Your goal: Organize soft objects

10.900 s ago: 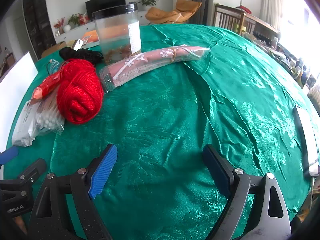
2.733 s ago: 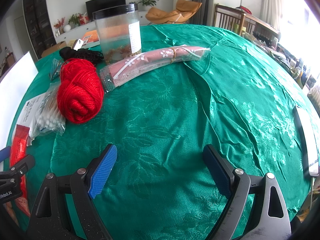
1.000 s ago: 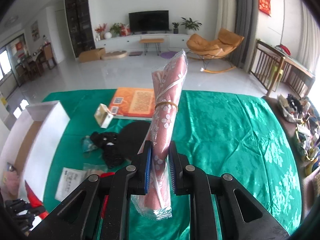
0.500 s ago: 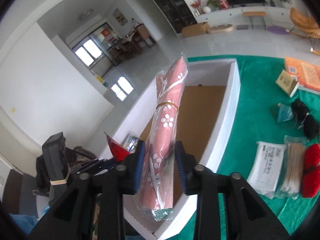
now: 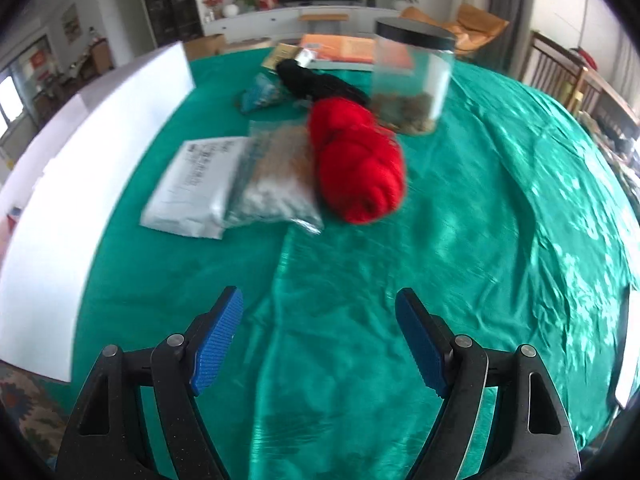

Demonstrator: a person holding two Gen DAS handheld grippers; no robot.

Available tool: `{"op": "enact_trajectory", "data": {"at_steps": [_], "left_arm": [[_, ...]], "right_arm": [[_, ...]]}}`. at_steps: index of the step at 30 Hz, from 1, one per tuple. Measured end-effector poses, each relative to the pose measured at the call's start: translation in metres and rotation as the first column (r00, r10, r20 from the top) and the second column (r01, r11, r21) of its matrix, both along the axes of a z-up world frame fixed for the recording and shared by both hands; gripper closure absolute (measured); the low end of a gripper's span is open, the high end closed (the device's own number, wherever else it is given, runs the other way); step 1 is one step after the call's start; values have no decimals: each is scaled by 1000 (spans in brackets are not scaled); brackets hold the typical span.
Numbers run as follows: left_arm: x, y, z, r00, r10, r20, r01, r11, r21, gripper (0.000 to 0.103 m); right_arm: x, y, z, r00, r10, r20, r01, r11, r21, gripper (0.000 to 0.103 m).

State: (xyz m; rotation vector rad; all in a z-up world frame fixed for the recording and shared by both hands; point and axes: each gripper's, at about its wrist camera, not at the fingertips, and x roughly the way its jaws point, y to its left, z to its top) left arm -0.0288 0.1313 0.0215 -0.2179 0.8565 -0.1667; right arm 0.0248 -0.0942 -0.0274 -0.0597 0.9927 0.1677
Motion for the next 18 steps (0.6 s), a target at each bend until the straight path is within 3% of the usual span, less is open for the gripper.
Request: {"op": "enact_trajectory", "data": {"at_steps": [4, 7, 9, 13, 18], "left_arm": [[17, -73, -35, 988, -136, -74, 140, 989, 54, 4], [33, -102, -61, 986, -140, -88, 152, 979, 139, 4], [44, -108, -78, 987, -123, -106, 141, 972, 187, 4], [52, -102, -106, 982, -106, -154, 135, 972, 192, 4], [51, -100, -112, 985, -112, -131, 142, 959, 245, 4]], "right_arm": [[-1, -27, -13, 996, -86, 31, 87, 995, -44, 22], [0, -36, -16, 991, -125, 43, 127, 991, -43, 22], [0, -46, -18, 988, -152, 39, 153, 988, -20, 20], [3, -57, -21, 978, -204, 41, 204, 979, 1, 17], [4, -52, -22, 976, -211, 54, 211, 978, 2, 10]]}}
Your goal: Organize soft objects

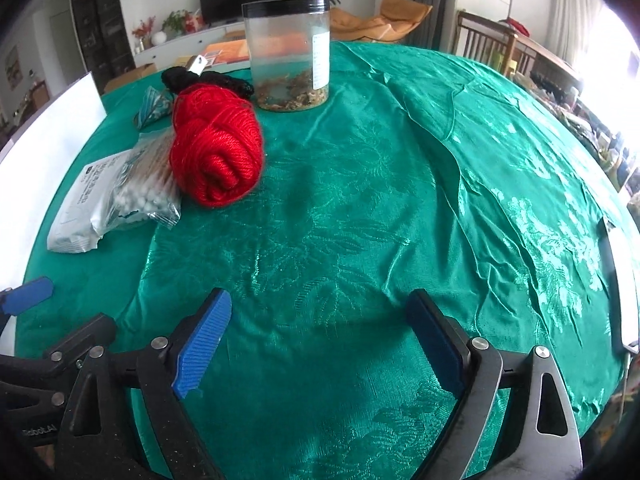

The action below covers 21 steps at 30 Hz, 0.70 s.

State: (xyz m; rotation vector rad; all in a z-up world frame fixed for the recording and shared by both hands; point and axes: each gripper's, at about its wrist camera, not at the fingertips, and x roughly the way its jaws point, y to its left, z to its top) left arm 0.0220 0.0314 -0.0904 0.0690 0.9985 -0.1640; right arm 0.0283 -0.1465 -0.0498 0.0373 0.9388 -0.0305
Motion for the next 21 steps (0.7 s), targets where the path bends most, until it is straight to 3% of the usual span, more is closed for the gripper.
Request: {"op": "enact_trajectory", "data": {"at_steps": [6, 21], "left_arm": [[7, 4, 0, 1000, 8, -15, -8, 1000, 11, 4], [3, 8, -3, 998, 13, 61, -14, 1000, 2, 0]], "right_arm": [[-1, 0, -1, 1000, -2, 6, 2, 1000, 0, 9], [-1, 0, -2, 1000, -2, 6, 2, 1000, 0, 9]]}}
